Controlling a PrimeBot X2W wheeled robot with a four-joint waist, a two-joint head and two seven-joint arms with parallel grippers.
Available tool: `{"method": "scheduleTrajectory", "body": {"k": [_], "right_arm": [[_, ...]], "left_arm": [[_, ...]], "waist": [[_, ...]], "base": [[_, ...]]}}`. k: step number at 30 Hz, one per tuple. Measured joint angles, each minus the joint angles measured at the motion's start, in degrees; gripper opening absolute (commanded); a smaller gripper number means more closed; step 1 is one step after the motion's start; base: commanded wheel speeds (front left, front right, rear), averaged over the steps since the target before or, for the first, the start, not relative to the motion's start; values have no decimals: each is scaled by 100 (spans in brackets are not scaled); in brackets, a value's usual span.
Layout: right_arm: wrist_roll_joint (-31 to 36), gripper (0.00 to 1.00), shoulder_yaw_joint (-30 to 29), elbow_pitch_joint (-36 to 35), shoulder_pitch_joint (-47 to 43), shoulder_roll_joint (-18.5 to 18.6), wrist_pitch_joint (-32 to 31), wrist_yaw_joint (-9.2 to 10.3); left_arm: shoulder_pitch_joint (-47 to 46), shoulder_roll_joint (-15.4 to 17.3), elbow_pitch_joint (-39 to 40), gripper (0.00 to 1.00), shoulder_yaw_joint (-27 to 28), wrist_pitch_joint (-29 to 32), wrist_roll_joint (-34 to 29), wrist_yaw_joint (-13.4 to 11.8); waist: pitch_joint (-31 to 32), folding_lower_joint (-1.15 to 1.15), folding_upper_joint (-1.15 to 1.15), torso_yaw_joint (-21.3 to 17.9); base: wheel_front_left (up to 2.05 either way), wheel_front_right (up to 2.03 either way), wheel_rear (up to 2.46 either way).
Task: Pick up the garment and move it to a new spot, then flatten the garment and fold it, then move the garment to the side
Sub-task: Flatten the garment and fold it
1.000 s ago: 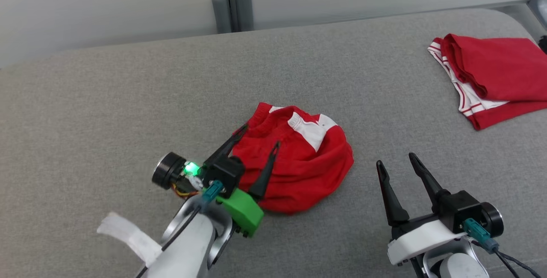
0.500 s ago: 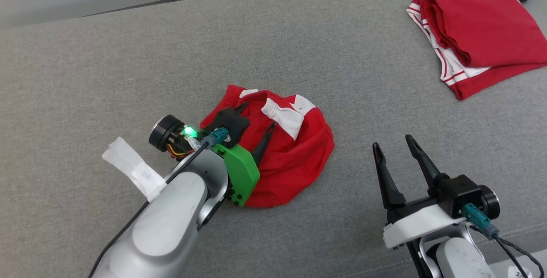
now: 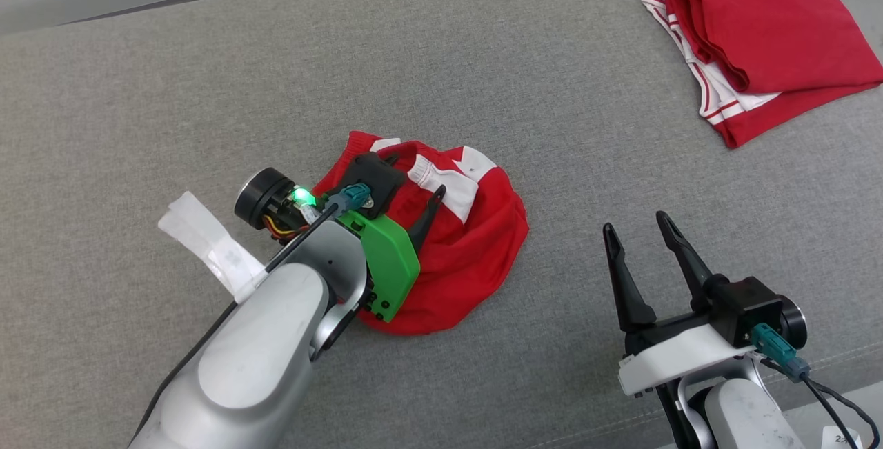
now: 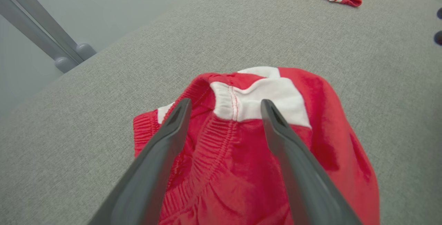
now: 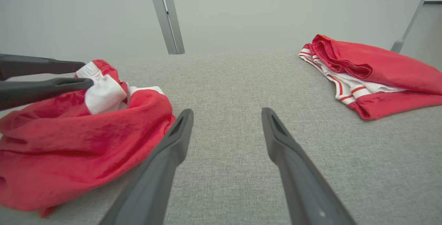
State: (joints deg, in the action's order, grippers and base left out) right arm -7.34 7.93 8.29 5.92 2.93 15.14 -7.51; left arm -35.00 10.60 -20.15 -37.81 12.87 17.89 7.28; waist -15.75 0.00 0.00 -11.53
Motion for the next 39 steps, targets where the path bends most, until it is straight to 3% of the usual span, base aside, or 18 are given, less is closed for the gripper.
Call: {"method": "scheduleTrajectory", "body": {"k": [7,9,10,11,12,21,27,33,39], "right_arm": [[-58,100,33,0,35,-1,0,-1],[-66,100,57,0,57,-1,0,-1],[-66,100,62,0,63,-1,0,-1],[-66,100,65,1,65,-1,0,-1],[-66,100,64,1,65,-2,0,-1],[-67,100,49,34,63,-1,0,-1],[-109,100,21,34,62,-2,0,-1],[-99,100,-92,34,19,-3,0,0],[-4,100,-159,5,-81,-4,0,-1]], "left_arm": [[5,22,54,100,16,321,263,0],[2,43,66,66,19,346,272,0],[1,55,69,35,16,356,272,0],[-2,66,71,27,18,369,282,0],[-5,76,77,0,11,375,312,0],[-42,91,355,0,-65,477,962,3],[-769,91,1106,0,-121,519,1740,10],[-1544,250,1907,0,66,499,2494,12],[-1013,668,2616,0,355,602,2956,-113]], "waist": [[-16,0,0,-51],[-22,0,0,-76],[-24,0,0,-88],[-25,0,0,-103],[-25,0,0,-118],[63,0,0,-225],[199,0,0,-255],[388,0,0,-211],[516,0,0,-17]], "base": [[0,0,0],[0,0,0],[0,0,0],[0,0,0],[0,0,0],[0,0,0],[0,0,0],[0,0,0],[0,0,0]]}}
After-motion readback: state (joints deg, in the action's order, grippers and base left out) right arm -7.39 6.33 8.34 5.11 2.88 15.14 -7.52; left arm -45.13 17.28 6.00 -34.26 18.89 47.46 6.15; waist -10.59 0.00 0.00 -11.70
